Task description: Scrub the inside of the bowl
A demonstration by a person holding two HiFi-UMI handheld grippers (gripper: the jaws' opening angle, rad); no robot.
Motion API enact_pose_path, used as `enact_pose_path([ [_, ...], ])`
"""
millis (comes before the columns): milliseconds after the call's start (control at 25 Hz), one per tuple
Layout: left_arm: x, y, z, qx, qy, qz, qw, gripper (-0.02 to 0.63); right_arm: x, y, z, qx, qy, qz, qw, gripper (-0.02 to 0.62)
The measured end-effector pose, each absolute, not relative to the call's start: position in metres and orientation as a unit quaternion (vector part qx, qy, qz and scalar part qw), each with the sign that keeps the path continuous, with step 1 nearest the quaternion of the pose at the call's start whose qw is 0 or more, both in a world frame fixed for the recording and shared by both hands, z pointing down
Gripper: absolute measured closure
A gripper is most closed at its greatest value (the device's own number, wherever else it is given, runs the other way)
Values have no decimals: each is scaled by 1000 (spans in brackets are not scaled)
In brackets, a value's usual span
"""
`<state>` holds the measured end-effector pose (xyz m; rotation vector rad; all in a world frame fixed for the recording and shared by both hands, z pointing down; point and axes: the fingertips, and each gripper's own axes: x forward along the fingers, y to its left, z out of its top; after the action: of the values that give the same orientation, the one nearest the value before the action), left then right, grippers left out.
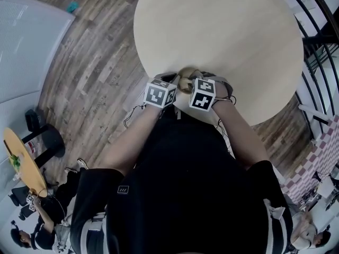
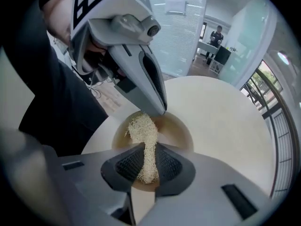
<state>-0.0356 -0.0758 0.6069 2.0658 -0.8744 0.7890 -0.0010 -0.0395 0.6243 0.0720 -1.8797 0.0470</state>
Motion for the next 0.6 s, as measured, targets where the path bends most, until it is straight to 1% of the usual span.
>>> enact_pose_path([
  [120, -37, -67, 605, 805, -334, 301, 386, 571, 2, -56, 627, 62, -805, -1, 590, 523],
  [240, -35, -55, 606, 803, -327, 283, 411, 555, 2, -78, 625, 108, -809, 3, 577, 523],
  [360, -31, -46, 607, 796, -315, 268, 442, 546, -5, -93, 620, 139, -814, -19, 563, 523],
  [400, -26, -41, 606, 792, -304, 257, 463, 597, -8, -98, 616, 154, -818, -25, 554, 523],
  [480, -18, -35, 606, 782, -294, 237, 495, 598, -12, -105, 608, 170, -824, -22, 540, 523],
  [600, -25, -42, 606, 783, -317, 240, 478, 598, -14, -99, 610, 152, -824, -11, 546, 523],
])
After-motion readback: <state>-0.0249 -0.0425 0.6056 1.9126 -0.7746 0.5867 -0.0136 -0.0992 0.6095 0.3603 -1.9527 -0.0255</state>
